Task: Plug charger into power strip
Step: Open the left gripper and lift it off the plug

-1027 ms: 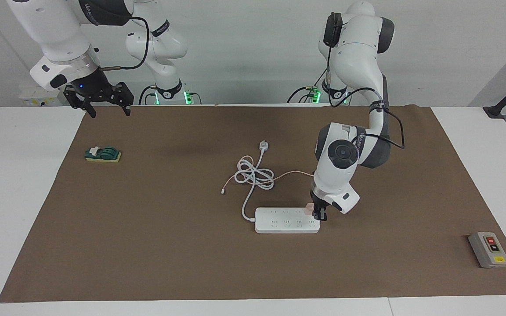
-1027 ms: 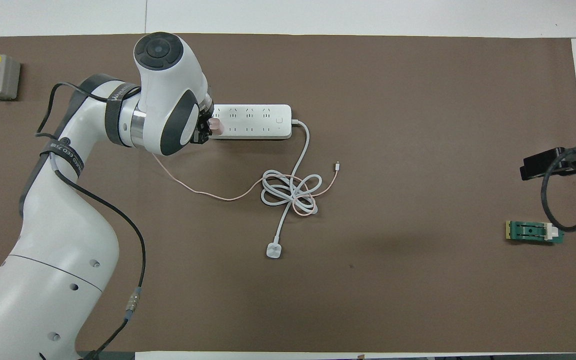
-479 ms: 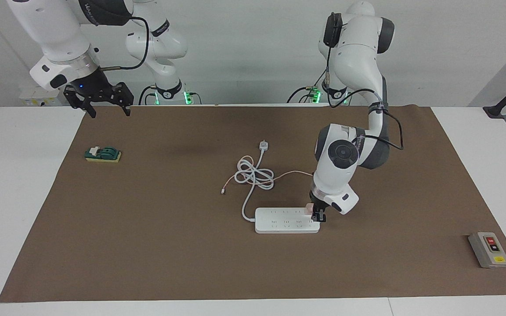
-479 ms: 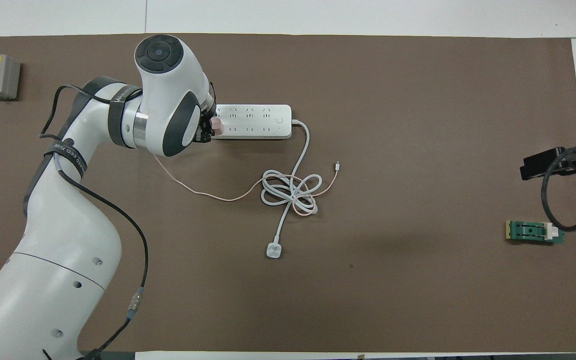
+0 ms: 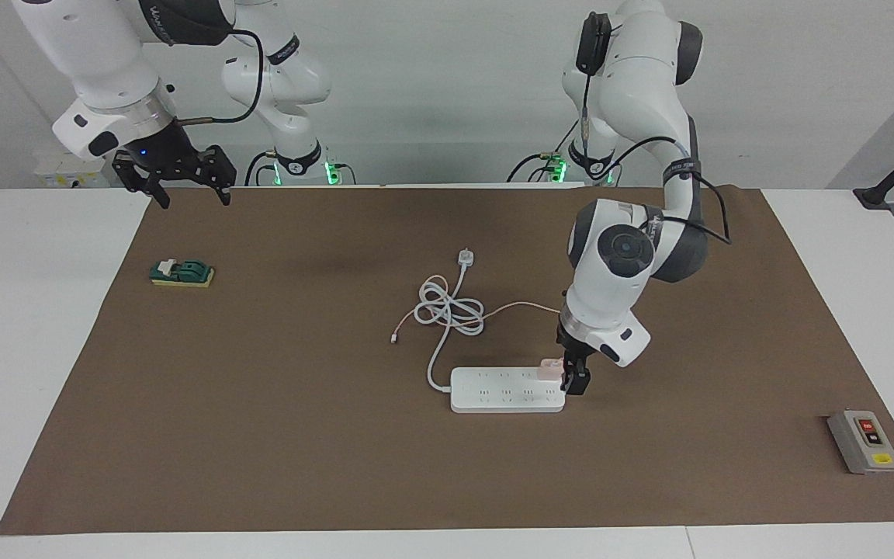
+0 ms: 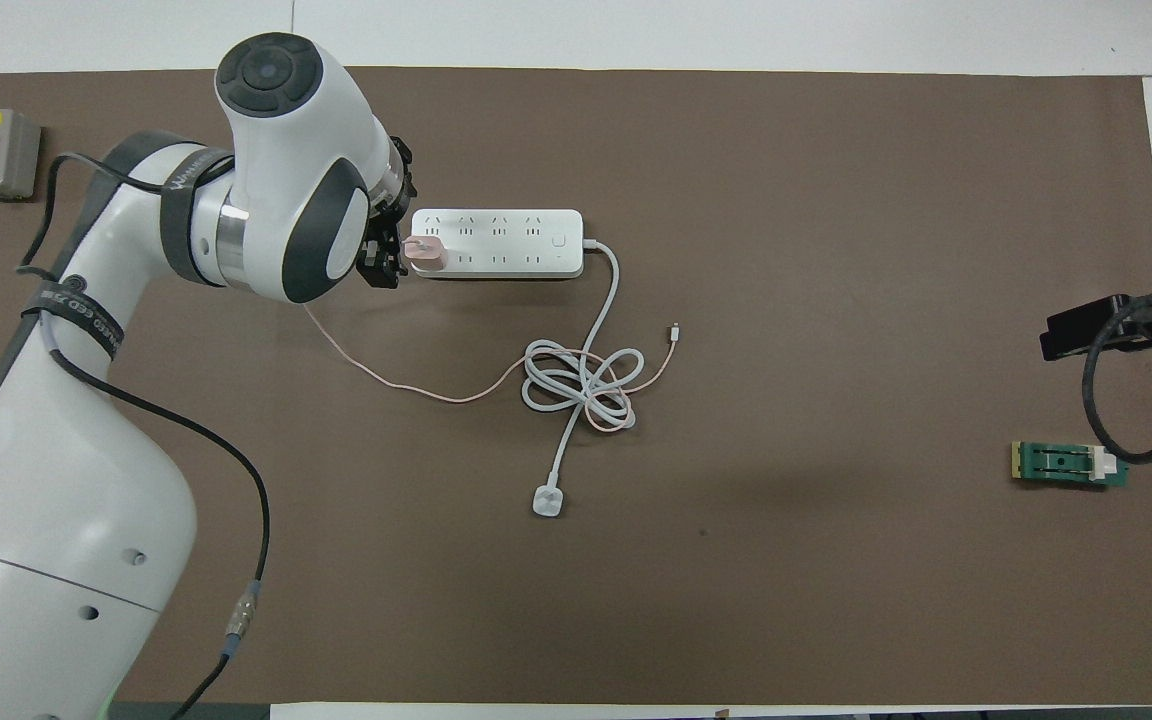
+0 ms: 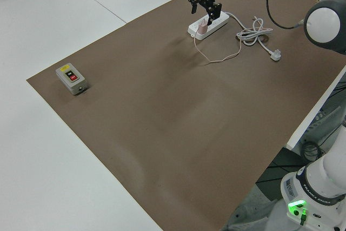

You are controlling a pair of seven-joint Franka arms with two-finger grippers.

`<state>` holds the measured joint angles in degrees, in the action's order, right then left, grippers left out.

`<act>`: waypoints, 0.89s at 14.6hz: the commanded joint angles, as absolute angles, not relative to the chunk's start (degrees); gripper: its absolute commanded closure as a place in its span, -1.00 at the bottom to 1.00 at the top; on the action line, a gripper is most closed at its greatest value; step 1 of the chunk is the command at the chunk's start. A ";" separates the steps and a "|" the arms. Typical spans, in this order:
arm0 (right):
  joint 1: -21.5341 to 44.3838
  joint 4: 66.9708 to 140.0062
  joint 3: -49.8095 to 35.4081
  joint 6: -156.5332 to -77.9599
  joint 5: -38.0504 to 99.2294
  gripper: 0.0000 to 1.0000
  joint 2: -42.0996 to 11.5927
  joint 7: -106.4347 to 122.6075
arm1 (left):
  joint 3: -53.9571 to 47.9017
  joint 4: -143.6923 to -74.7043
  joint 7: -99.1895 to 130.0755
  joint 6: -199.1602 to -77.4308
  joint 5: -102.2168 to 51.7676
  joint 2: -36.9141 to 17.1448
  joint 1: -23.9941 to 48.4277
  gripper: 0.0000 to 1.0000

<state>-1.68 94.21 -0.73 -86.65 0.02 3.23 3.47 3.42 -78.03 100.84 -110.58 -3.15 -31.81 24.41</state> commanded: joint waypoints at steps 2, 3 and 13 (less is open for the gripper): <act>-2.11 95.45 -1.23 -87.19 -1.32 -1.00 4.31 2.81 | 3.60 -77.52 95.73 -104.16 -3.08 -27.16 23.30 -1.00; -2.02 95.45 -1.23 -87.19 -1.32 -1.00 4.31 2.81 | 3.52 -76.30 93.54 -102.76 -3.08 -26.20 22.51 -1.00; -2.11 95.45 -1.23 -87.19 -1.23 -1.00 4.31 2.38 | 3.34 -75.76 48.49 -90.28 -2.73 -15.91 8.28 -1.00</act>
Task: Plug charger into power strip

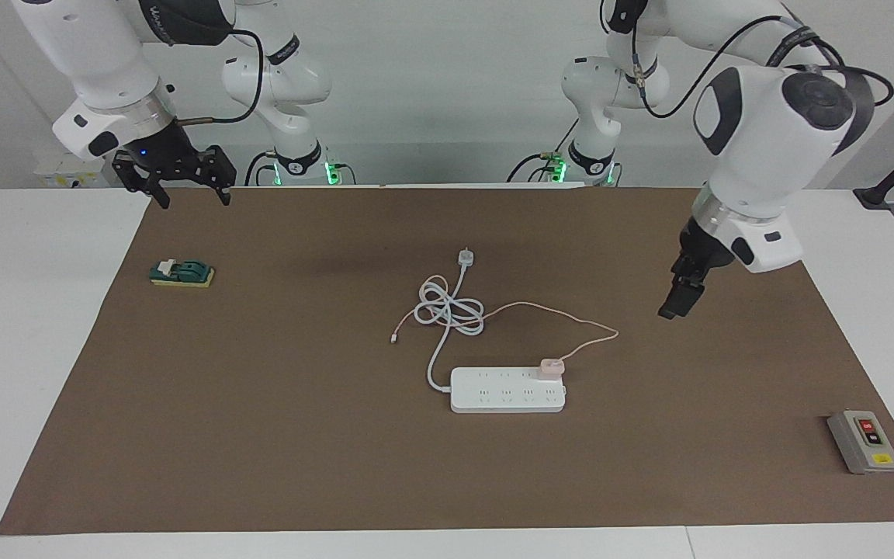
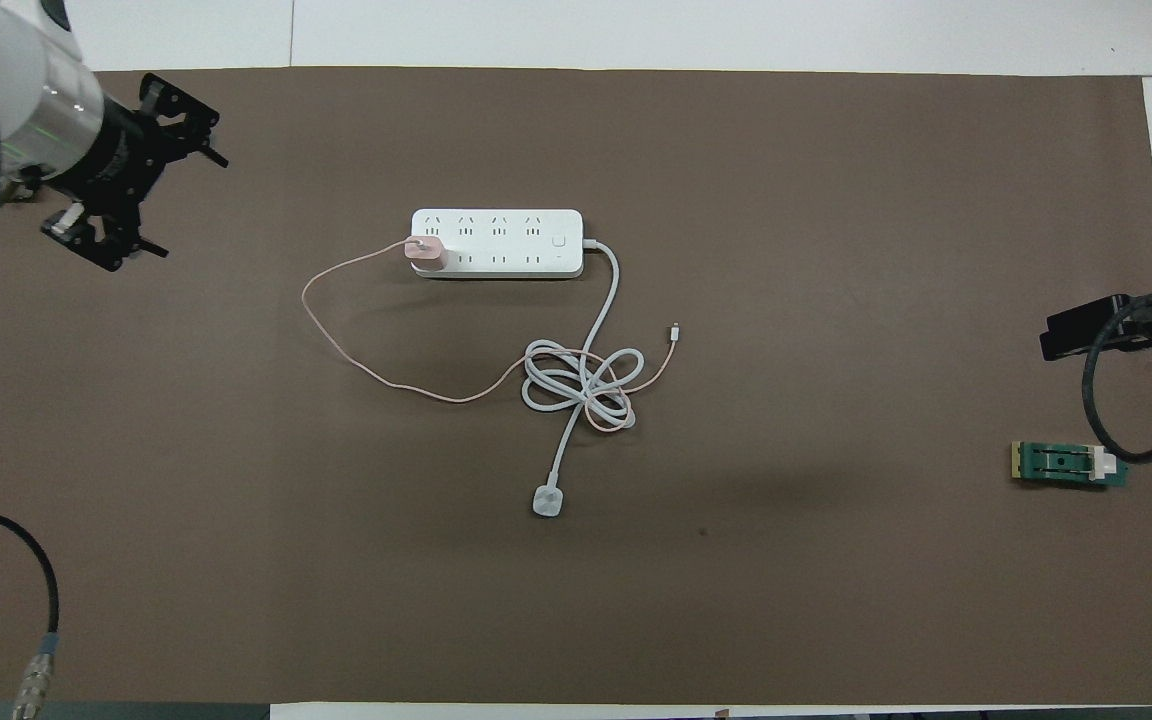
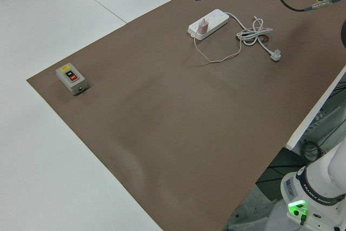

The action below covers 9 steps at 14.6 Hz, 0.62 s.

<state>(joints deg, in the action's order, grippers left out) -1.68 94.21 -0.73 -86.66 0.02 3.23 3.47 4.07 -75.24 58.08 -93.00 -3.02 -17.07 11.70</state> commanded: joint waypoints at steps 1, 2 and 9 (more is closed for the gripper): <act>-2.11 95.45 -1.23 -87.19 -1.23 -1.00 4.31 2.37 | 3.34 -75.76 41.90 -89.22 -2.72 -15.21 6.09 -1.00; -2.11 95.36 -1.23 -87.19 -1.23 -1.00 4.31 2.29 | 3.25 -75.76 36.01 -88.77 -2.72 -14.68 3.98 -1.00; -2.11 95.36 -1.23 -87.27 -1.23 -1.00 4.31 2.20 | 3.16 -78.56 12.07 -88.77 2.37 -11.35 -0.35 -1.00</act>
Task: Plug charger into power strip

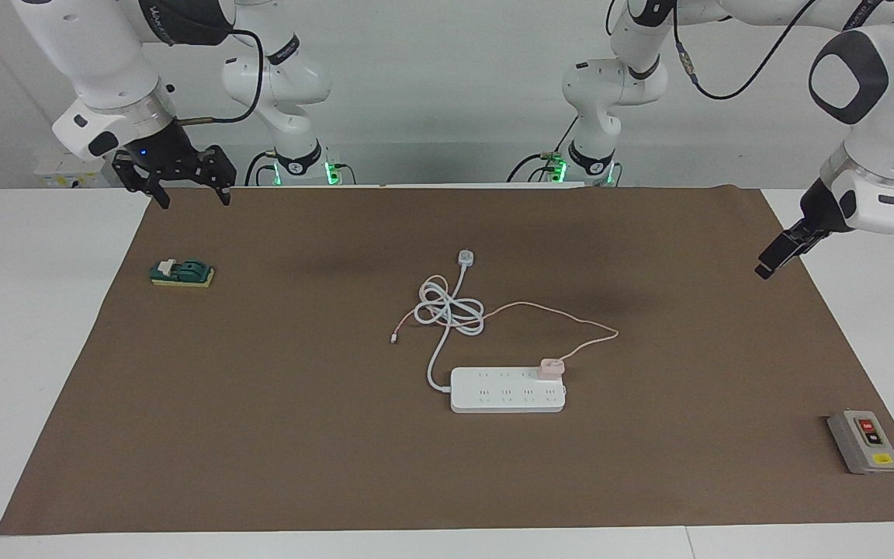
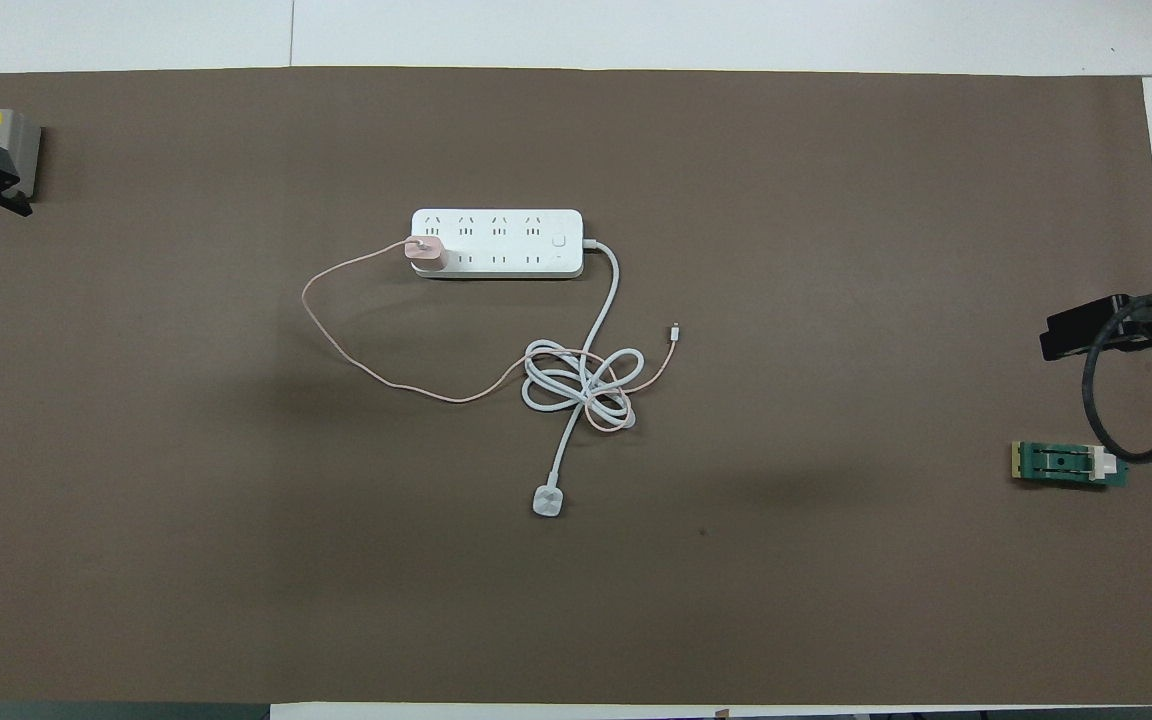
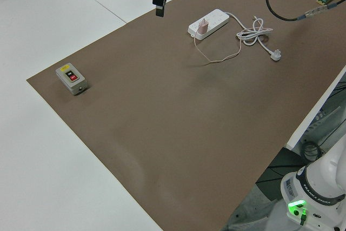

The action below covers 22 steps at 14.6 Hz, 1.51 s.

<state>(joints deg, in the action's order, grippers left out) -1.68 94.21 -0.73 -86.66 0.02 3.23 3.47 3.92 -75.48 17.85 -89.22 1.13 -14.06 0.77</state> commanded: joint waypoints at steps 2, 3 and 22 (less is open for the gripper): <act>-2.28 95.36 -1.23 -87.28 -1.23 -1.00 4.31 2.20 | 3.08 -84.17 9.67 -89.38 2.37 -6.53 -0.26 -1.00; -2.29 95.36 -1.23 -87.28 -1.14 -1.00 4.31 2.20 | 3.08 -86.64 9.58 -89.47 2.37 -4.24 -0.18 -1.00; -2.55 95.36 -1.23 -87.19 -1.05 -1.00 4.31 2.20 | -2.99 -105.72 7.47 -94.73 -4.22 6.33 -4.49 -1.00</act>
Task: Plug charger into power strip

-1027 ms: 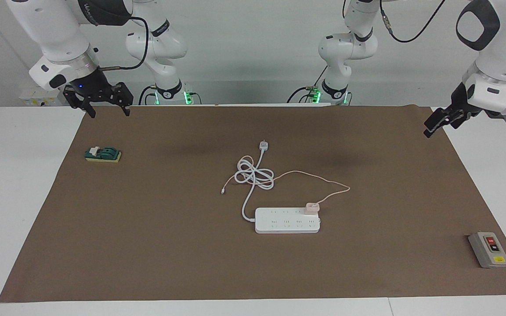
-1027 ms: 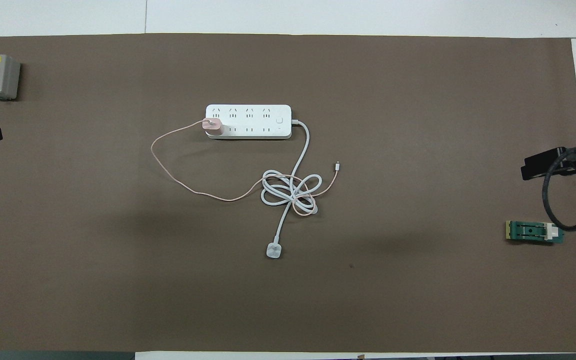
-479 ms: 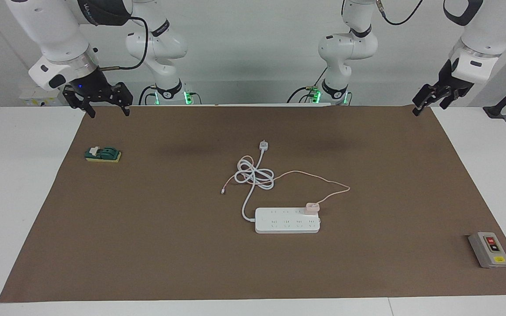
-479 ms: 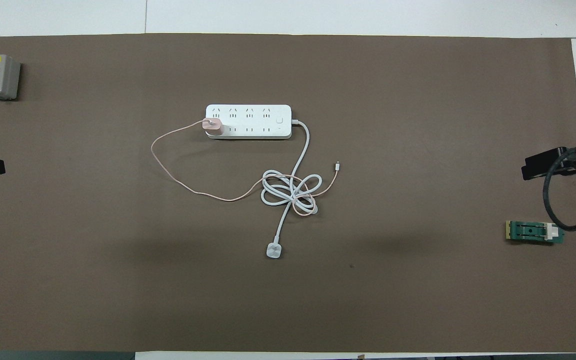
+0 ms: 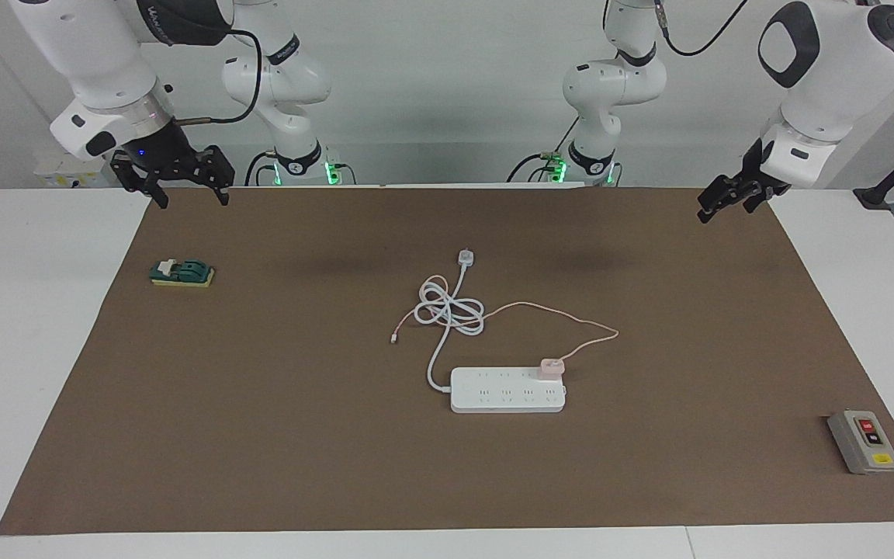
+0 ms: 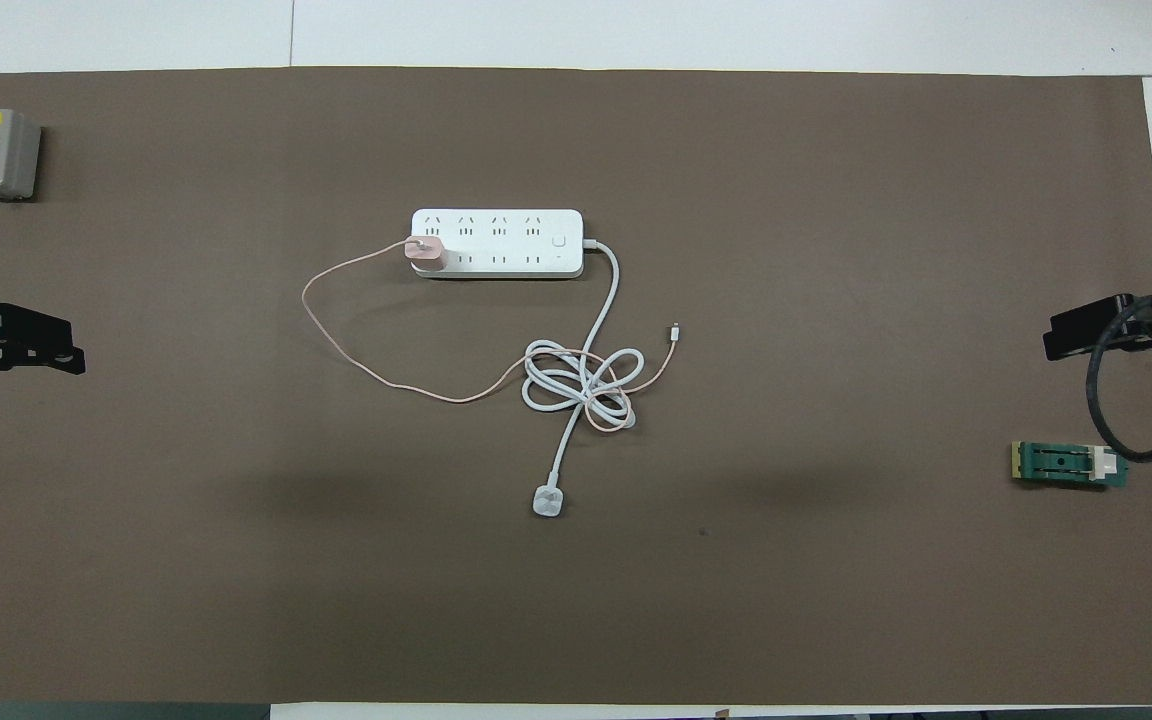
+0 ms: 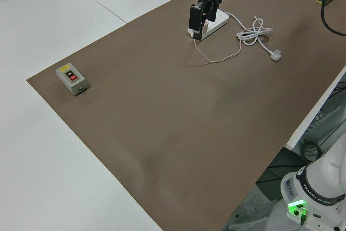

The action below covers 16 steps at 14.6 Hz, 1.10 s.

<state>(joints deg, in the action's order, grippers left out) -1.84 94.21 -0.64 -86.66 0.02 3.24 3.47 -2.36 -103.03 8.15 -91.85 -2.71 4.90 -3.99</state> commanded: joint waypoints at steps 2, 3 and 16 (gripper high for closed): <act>-2.55 95.36 -1.23 -87.27 -1.05 -1.00 4.31 2.20 | -2.99 -107.31 8.17 -98.16 -4.22 7.03 -3.87 -1.00; -2.55 95.36 -1.23 -87.19 -1.05 -1.00 4.31 2.20 | -2.99 -107.23 8.61 -100.00 -4.13 6.68 -3.08 -1.00; -2.55 95.54 -1.23 -87.19 -1.05 -1.00 4.39 2.29 | -2.90 -98.71 5.71 -92.21 1.41 7.03 -1.67 -1.00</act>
